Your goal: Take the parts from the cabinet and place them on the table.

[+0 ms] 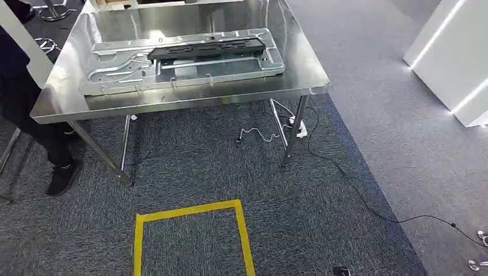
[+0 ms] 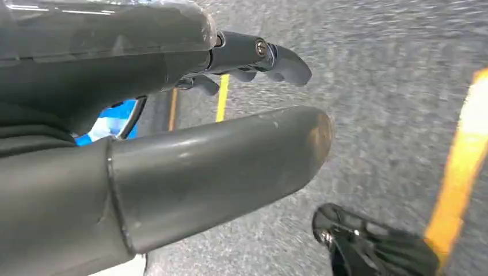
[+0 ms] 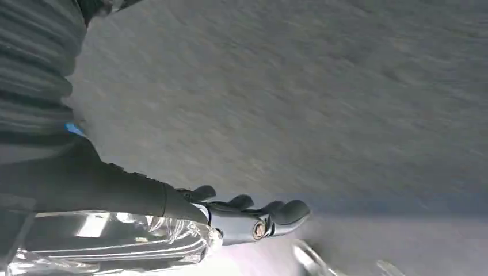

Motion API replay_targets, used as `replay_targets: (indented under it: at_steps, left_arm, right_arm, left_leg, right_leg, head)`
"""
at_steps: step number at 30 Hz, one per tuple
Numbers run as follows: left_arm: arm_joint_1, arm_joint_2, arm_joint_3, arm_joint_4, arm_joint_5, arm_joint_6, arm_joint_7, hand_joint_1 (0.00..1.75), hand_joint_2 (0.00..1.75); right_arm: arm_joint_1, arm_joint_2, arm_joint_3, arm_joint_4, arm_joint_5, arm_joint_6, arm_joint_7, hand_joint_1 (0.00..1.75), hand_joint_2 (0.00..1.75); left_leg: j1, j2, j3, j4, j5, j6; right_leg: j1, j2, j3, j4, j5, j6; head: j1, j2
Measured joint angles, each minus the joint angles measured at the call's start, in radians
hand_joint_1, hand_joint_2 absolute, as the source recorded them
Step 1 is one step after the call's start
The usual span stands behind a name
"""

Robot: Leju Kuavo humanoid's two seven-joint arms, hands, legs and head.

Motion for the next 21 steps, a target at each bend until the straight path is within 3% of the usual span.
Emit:
replay_targets:
  at_steps: [1, 2, 4, 6, 8, 9, 10, 11, 12, 13, 14, 15, 16, 17, 20, 21]
  left_arm:
    - [-0.004, 0.0, 0.0, 0.0, 0.0, 0.0, 0.0, 0.0, 0.0]
    - [-0.006, 0.0, 0.001, 0.0, 0.0, 0.0, -0.002, 0.0, 0.0]
    - [-0.006, -0.002, 0.002, 0.0, 0.0, 0.003, -0.007, 0.0, 0.0]
    - [-0.003, -0.007, 0.003, 0.0, -0.012, 0.003, -0.023, 0.0, 0.0]
    - [-0.004, -0.016, 0.0, 0.0, -0.024, 0.02, -0.039, 0.0, 0.0]
    - [-0.006, -0.038, 0.0, 0.0, -0.029, 0.057, -0.039, 0.0, 0.0]
    - [-0.011, -0.052, -0.001, 0.0, -0.034, 0.097, -0.036, 0.0, 0.0]
    - [-0.014, -0.064, -0.002, 0.0, -0.039, 0.105, -0.031, 0.0, 0.0]
    - [-0.016, -0.072, -0.003, 0.0, -0.039, 0.106, -0.031, 0.0, 0.0]
    - [-0.017, -0.073, -0.003, 0.0, -0.041, 0.104, -0.031, 0.0, 0.0]
    - [-0.017, -0.082, -0.004, 0.0, -0.041, 0.103, -0.031, 0.0, 0.0]
    - [-0.017, -0.083, -0.004, 0.0, -0.041, 0.086, -0.024, 0.0, 0.0]
    - [-0.016, -0.08, -0.004, 0.0, -0.041, 0.06, -0.02, 0.0, 0.0]
    - [-0.016, -0.066, -0.004, 0.0, -0.041, 0.031, -0.019, 0.0, 0.0]
    - [-0.007, -0.03, -0.004, 0.0, -0.041, -0.018, -0.019, 0.0, 0.0]
    - [-0.004, -0.015, -0.004, -0.002, -0.042, -0.02, -0.019, 0.0, 0.0]
  right_arm:
    - [-0.007, 0.0, -0.016, 0.011, -0.013, 0.038, 0.034, 0.0, 0.0]
    - [-0.011, 0.0, -0.035, 0.022, -0.027, 0.091, 0.075, 0.0, 0.0]
    - [-0.02, 0.0, -0.066, 0.045, -0.044, 0.177, 0.146, 0.0, 0.0]
    - [-0.025, 0.002, -0.096, 0.061, -0.056, 0.223, 0.207, 0.0, 0.0]
    - [-0.027, 0.007, -0.112, 0.074, -0.038, 0.254, 0.25, 0.0, 0.0]
    - [-0.026, 0.008, -0.111, 0.081, -0.017, 0.274, 0.273, 0.0, 0.0]
    - [-0.027, 0.009, -0.111, 0.085, -0.005, 0.287, 0.289, 0.0, 0.0]
    - [-0.029, 0.009, -0.111, 0.086, 0.0, 0.294, 0.297, 0.0, 0.0]
    - [-0.031, 0.009, -0.111, 0.087, 0.004, 0.298, 0.302, 0.0, 0.0]
    - [-0.032, 0.009, -0.111, 0.088, 0.005, 0.3, 0.302, 0.0, 0.0]
    - [-0.032, 0.009, -0.111, 0.09, 0.006, 0.302, 0.302, 0.0, 0.0]
    - [-0.032, 0.009, -0.111, 0.091, 0.004, 0.307, 0.298, 0.0, 0.0]
    - [-0.032, 0.008, -0.111, 0.091, 0.002, 0.313, 0.292, 0.0, 0.0]
    - [-0.03, 0.008, -0.111, 0.091, 0.003, 0.319, 0.288, 0.0, 0.0]
    - [-0.031, 0.008, -0.11, 0.095, 0.013, 0.339, 0.276, 0.0, 0.0]
    - [-0.032, 0.012, -0.109, 0.097, 0.018, 0.345, 0.271, 0.0, 0.0]
  left_leg:
    - [0.0, -0.001, 0.076, -0.095, -0.042, 0.003]
    - [-0.004, -0.003, 0.125, -0.183, -0.073, 0.009]
    - [-0.008, -0.003, 0.104, -0.181, -0.075, 0.024]
    - [-0.003, 0.004, 0.093, -0.188, -0.052, 0.048]
    - [-0.004, 0.005, 0.075, -0.187, -0.035, 0.062]
    - [-0.005, 0.003, 0.062, -0.186, -0.025, 0.063]
    - [-0.006, -0.001, 0.05, -0.185, -0.016, 0.063]
    - [-0.008, -0.005, 0.037, -0.184, -0.007, 0.062]
    - [-0.008, -0.009, 0.026, -0.182, 0.0, 0.06]
    - [-0.008, -0.014, 0.017, -0.178, 0.005, 0.058]
    - [-0.008, -0.021, 0.011, -0.174, 0.01, 0.055]
    - [-0.008, -0.031, 0.005, -0.172, 0.014, 0.052]
    - [-0.004, -0.036, 0.0, -0.17, 0.018, 0.048]
    - [-0.01, -0.041, -0.013, -0.168, 0.021, 0.043]
    - [-0.001, -0.065, -0.017, -0.169, 0.038, 0.019]
    - [-0.007, -0.071, -0.021, -0.166, 0.036, 0.016]
  right_leg:
    - [0.002, 0.0, -0.011, 0.013, 0.006, 0.006]
    - [0.006, -0.001, -0.02, 0.023, 0.01, 0.012]
    - [0.006, -0.003, -0.025, 0.017, 0.029, 0.021]
    - [0.001, -0.002, -0.031, 0.023, 0.033, 0.037]
    - [-0.004, 0.005, -0.053, 0.092, -0.071, 0.047]
    - [-0.006, 0.006, -0.075, 0.17, -0.135, 0.053]
    - [-0.008, 0.006, -0.094, 0.242, -0.172, 0.057]
    - [-0.009, 0.007, -0.106, 0.301, -0.183, 0.06]
    - [-0.009, 0.007, -0.097, 0.315, -0.166, 0.061]
    - [-0.008, 0.009, -0.068, 0.289, -0.137, 0.061]
    - [-0.008, 0.014, -0.015, 0.22, -0.103, 0.056]
    - [-0.007, 0.031, 0.058, 0.114, -0.078, 0.046]
    - [-0.006, 0.073, 0.114, 0.028, -0.08, 0.034]
    - [-0.008, 0.086, 0.137, -0.015, -0.092, 0.027]
    - [0.002, 0.06, 0.131, -0.023, -0.09, 0.024]
    - [-0.009, 0.047, 0.133, -0.035, -0.084, 0.014]
  head:
    - [0.0, 0.0]
    - [0.001, 0.0]
    - [0.001, 0.0]
    - [0.0, 0.0]
    - [0.002, 0.0]
    - [0.0, 0.0]
    - [0.001, 0.0]
    - [0.001, 0.0]
    - [0.001, 0.0]
    - [0.001, 0.0]
    - [0.001, 0.0]
    - [0.002, 0.0]
    - [0.001, 0.0]
    - [0.001, 0.0]
    - [0.001, 0.0]
    - [0.001, 0.0]
